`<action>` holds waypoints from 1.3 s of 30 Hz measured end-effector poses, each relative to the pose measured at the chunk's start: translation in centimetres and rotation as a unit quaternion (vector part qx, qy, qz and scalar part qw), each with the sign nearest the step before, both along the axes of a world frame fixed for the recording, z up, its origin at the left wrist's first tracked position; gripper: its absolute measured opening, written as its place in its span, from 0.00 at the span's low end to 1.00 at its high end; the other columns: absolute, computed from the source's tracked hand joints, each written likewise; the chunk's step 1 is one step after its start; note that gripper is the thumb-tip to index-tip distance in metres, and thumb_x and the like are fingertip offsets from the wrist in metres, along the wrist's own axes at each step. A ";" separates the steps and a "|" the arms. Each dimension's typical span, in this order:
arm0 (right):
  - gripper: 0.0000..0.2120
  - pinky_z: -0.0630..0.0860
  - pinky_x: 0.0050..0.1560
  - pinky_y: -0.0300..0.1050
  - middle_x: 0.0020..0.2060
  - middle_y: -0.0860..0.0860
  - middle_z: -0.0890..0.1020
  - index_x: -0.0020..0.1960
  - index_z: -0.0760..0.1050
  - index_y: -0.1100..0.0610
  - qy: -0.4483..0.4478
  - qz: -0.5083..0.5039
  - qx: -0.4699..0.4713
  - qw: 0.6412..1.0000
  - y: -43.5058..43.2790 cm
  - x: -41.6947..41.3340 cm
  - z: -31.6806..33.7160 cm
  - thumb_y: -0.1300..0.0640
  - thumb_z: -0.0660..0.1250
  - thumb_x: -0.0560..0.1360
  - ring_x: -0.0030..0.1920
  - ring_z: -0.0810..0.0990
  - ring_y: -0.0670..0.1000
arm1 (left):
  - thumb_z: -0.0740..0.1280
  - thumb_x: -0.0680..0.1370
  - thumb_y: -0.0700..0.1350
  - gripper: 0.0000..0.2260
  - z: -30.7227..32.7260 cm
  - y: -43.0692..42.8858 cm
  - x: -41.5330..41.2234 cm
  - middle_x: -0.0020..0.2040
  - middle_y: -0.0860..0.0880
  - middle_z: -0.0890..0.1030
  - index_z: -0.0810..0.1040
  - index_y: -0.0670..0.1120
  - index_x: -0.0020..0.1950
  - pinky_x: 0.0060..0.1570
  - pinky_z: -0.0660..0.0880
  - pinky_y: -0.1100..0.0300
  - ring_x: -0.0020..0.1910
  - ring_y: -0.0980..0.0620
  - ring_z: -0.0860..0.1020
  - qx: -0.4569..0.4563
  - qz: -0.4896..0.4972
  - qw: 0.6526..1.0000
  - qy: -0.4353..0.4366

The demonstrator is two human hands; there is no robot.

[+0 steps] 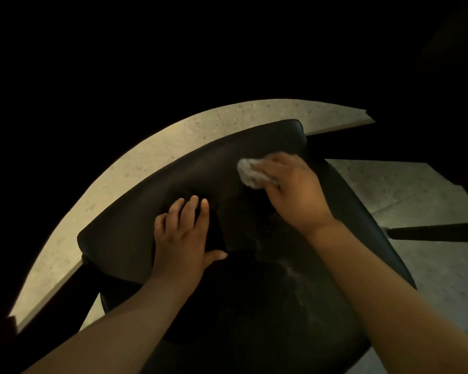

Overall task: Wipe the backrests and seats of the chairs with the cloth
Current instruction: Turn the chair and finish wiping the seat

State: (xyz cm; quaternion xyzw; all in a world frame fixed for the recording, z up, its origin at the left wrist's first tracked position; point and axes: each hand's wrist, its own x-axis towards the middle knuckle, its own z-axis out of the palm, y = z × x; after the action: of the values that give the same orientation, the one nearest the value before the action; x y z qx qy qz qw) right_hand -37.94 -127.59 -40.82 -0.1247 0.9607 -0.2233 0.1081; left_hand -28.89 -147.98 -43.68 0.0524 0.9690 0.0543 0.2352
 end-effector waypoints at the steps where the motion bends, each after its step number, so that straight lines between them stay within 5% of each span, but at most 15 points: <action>1: 0.14 0.71 0.57 0.42 0.57 0.50 0.76 0.63 0.76 0.51 0.018 -0.017 0.013 1.000 -1.1 -1.8 -0.2 0.59 0.64 0.78 0.57 0.73 0.50 | 0.59 0.74 0.70 0.44 0.0 0.0 0.1 0.79 0.48 0.45 0.43 0.50 0.79 0.73 0.47 0.47 0.77 0.45 0.43 0.001 -0.001 1.000 0.002; 6: 0.13 0.72 0.61 0.49 0.57 0.53 0.76 0.63 0.75 0.52 -0.067 -0.070 0.040 0.995 -6.8 -8.7 -2.9 0.58 0.61 0.80 0.57 0.74 0.53 | 0.61 0.74 0.69 0.44 0.0 0.0 -0.1 0.79 0.48 0.45 0.43 0.50 0.79 0.73 0.47 0.46 0.77 0.45 0.44 0.009 0.005 1.000 -0.001; 15: 0.17 0.72 0.61 0.45 0.62 0.48 0.76 0.64 0.76 0.49 -0.113 0.112 0.021 0.987 -0.7 2.7 0.4 0.60 0.63 0.78 0.59 0.72 0.49 | 0.62 0.74 0.68 0.44 0.2 0.1 -0.3 0.79 0.48 0.45 0.43 0.50 0.79 0.74 0.47 0.46 0.77 0.45 0.43 0.008 0.011 1.000 -0.010; 21: 0.17 0.72 0.61 0.45 0.59 0.50 0.76 0.65 0.76 0.50 -0.009 0.040 0.006 0.999 -2.7 -0.9 0.9 0.61 0.63 0.77 0.60 0.72 0.51 | 0.60 0.74 0.69 0.44 0.0 -0.1 0.1 0.79 0.48 0.45 0.43 0.50 0.79 0.74 0.47 0.46 0.77 0.45 0.43 0.015 0.004 1.000 0.002; 26: 0.18 0.69 0.67 0.47 0.65 0.50 0.72 0.68 0.73 0.49 -0.059 0.023 0.048 0.997 -5.0 -1.5 -1.1 0.60 0.60 0.80 0.64 0.69 0.51 | 0.61 0.73 0.69 0.44 0.1 0.0 -0.1 0.79 0.48 0.46 0.44 0.50 0.79 0.73 0.47 0.46 0.77 0.45 0.43 0.014 0.007 1.000 -0.002; 31: 0.18 0.69 0.62 0.43 0.63 0.48 0.73 0.66 0.75 0.48 -0.111 0.124 0.050 0.985 -0.6 4.0 0.3 0.59 0.63 0.78 0.61 0.69 0.49 | 0.62 0.73 0.68 0.44 0.2 0.2 -0.2 0.79 0.48 0.46 0.44 0.50 0.79 0.73 0.48 0.47 0.77 0.45 0.45 0.005 0.009 1.000 -0.006; 39: 0.17 0.73 0.61 0.49 0.61 0.52 0.77 0.65 0.77 0.53 0.008 -0.173 -0.030 0.984 6.1 5.2 0.9 0.61 0.64 0.78 0.60 0.74 0.54 | 0.70 0.71 0.64 0.47 1.6 1.0 -0.8 0.78 0.47 0.47 0.47 0.49 0.79 0.74 0.51 0.46 0.76 0.45 0.47 0.028 0.039 0.999 -0.015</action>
State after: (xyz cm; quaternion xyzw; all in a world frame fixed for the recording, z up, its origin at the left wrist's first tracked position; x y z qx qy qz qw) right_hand -32.75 -121.53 -39.96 0.0388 0.9615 -0.2662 0.0558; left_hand -29.73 -147.02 -42.08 0.0200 0.9647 0.0914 0.2461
